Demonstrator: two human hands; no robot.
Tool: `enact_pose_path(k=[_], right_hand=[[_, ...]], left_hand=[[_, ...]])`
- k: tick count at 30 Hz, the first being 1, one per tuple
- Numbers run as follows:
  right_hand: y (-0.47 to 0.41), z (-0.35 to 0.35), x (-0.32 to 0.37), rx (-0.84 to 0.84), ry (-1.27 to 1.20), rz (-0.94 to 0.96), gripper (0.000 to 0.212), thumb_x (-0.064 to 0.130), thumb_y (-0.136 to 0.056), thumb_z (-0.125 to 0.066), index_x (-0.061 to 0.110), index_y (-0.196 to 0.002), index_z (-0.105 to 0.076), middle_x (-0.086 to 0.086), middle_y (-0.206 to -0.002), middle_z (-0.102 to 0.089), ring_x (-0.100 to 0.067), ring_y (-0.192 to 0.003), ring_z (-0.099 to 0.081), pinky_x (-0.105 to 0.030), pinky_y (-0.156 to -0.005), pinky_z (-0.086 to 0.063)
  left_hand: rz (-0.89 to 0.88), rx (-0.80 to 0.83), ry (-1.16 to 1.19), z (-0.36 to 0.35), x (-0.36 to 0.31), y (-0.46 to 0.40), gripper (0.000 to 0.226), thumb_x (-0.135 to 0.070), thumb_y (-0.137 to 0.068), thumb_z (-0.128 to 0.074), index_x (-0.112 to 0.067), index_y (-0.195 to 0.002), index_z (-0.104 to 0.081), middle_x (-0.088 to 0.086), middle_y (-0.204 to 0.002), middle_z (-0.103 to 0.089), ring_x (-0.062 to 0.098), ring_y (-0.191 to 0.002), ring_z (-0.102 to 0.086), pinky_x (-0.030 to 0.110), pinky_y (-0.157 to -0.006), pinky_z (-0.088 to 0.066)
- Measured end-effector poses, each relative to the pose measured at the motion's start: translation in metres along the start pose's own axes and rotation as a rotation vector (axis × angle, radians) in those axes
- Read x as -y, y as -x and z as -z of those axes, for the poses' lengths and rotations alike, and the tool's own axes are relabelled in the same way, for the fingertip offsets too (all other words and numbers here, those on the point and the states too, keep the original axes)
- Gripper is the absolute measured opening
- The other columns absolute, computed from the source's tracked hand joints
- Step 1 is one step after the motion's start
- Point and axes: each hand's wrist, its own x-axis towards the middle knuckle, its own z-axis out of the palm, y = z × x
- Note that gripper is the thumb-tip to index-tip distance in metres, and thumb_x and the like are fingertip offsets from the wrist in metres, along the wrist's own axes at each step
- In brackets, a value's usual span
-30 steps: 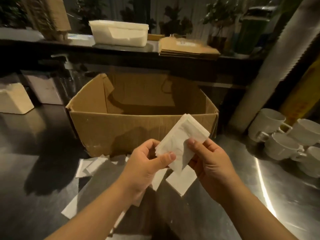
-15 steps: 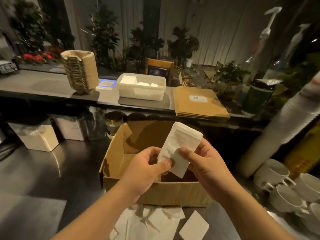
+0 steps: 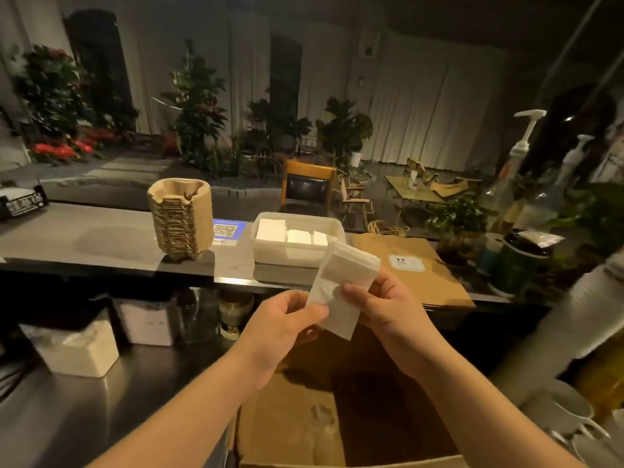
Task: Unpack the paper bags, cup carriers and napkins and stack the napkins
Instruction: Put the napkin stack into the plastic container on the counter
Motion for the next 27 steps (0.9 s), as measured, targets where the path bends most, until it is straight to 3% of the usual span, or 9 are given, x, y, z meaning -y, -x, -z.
enact_pose_path(k=[5, 10, 15, 18, 21, 27], right_hand=[[-0.051, -0.003, 0.01, 0.01, 0.017, -0.037, 0.034, 0.016, -0.095, -0.068, 0.032, -0.123, -0.058, 0.002, -0.12, -0.069, -0.02, -0.112, -0.066, -0.042, -0.092, -0.059], [-0.11, 0.004, 0.018, -0.019, 0.041, -0.052, 0.033, 0.009, -0.097, -0.063, 0.028, -0.124, -0.058, -0.001, -0.121, -0.068, -0.022, -0.113, -0.064, -0.043, -0.091, -0.058], [-0.173, 0.013, 0.019, -0.05, 0.074, -0.042, 0.034, 0.014, -0.094, -0.071, 0.024, -0.124, -0.061, -0.001, -0.117, -0.071, -0.024, -0.112, -0.067, -0.046, -0.095, -0.057], [-0.209, 0.007, 0.018, -0.034, 0.047, -0.026, 0.031, 0.011, -0.093, -0.071, 0.027, -0.117, -0.06, -0.001, -0.116, -0.07, -0.022, -0.108, -0.067, -0.038, -0.083, -0.059], [-0.238, 0.0, 0.01, -0.024, 0.07, -0.045, 0.029, 0.012, -0.095, -0.07, 0.03, -0.114, -0.058, 0.0, -0.117, -0.068, -0.021, -0.107, -0.065, -0.034, -0.076, -0.059], [-0.282, -0.009, -0.011, -0.06, 0.191, -0.143, 0.021, 0.017, -0.102, -0.06, 0.022, -0.122, -0.056, -0.001, -0.116, -0.063, -0.022, -0.103, -0.064, -0.037, -0.079, -0.06]], left_hand=[[0.024, -0.023, -0.2, 0.023, -0.022, -0.045, 0.019, -0.043, -0.092, -0.073, -0.036, -0.11, -0.07, -0.017, -0.103, -0.075, 0.011, -0.106, -0.067, 0.035, -0.096, -0.053], [-0.023, -0.036, -0.412, 0.036, -0.048, -0.101, 0.014, -0.039, -0.095, -0.072, -0.041, -0.106, -0.063, -0.021, -0.106, -0.068, 0.004, -0.102, -0.063, 0.019, -0.077, -0.048], [-0.023, -0.032, -0.495, 0.048, -0.068, -0.159, 0.017, -0.04, -0.095, -0.073, -0.037, -0.11, -0.066, -0.014, -0.109, -0.068, 0.01, -0.105, -0.062, 0.029, -0.086, -0.053], [-0.006, -0.076, -0.555, 0.06, -0.069, -0.191, 0.017, -0.044, -0.091, -0.076, -0.041, -0.104, -0.066, -0.015, -0.11, -0.069, 0.01, -0.106, -0.061, 0.034, -0.092, -0.05], [-0.004, -0.105, -0.627, 0.069, -0.067, -0.216, 0.025, -0.043, -0.092, -0.075, -0.035, -0.114, -0.068, -0.013, -0.109, -0.07, 0.009, -0.1, -0.062, 0.028, -0.08, -0.047], [-0.008, -0.127, -0.718, 0.079, -0.062, -0.249, 0.027, -0.034, -0.098, -0.068, -0.026, -0.124, -0.068, -0.012, -0.102, -0.067, 0.008, -0.088, -0.062, 0.021, -0.065, -0.045]])
